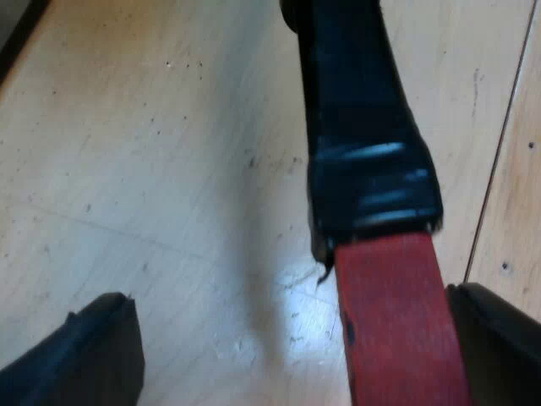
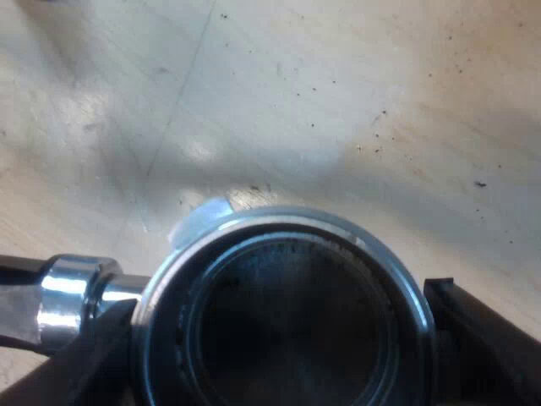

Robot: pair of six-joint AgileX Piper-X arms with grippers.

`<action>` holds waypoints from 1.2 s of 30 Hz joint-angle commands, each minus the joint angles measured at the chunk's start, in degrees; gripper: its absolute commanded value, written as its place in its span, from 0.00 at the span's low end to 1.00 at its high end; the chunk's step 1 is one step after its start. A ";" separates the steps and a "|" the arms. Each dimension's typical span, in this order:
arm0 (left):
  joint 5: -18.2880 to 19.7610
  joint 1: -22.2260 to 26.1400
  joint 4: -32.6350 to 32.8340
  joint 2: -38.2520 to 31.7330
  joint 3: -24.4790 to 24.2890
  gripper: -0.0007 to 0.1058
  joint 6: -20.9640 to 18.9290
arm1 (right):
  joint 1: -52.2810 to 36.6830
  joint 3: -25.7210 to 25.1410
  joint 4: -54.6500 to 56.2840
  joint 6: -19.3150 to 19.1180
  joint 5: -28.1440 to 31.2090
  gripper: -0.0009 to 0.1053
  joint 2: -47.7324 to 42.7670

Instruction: Put the handle in the coffee machine

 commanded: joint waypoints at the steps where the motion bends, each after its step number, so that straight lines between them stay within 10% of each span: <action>1: 4.63 -0.28 -2.19 3.91 -0.39 0.71 0.28 | 0.00 -0.47 -0.65 1.10 -1.20 0.01 -0.90; 23: 4.51 -0.28 -5.24 5.46 -0.39 0.71 1.95 | 0.00 -0.47 -2.87 4.42 -1.08 0.01 -0.90; 36: 2.41 -0.28 -1.63 5.46 -0.39 0.47 4.72 | 0.00 -0.47 -2.77 4.57 -1.08 0.01 -0.90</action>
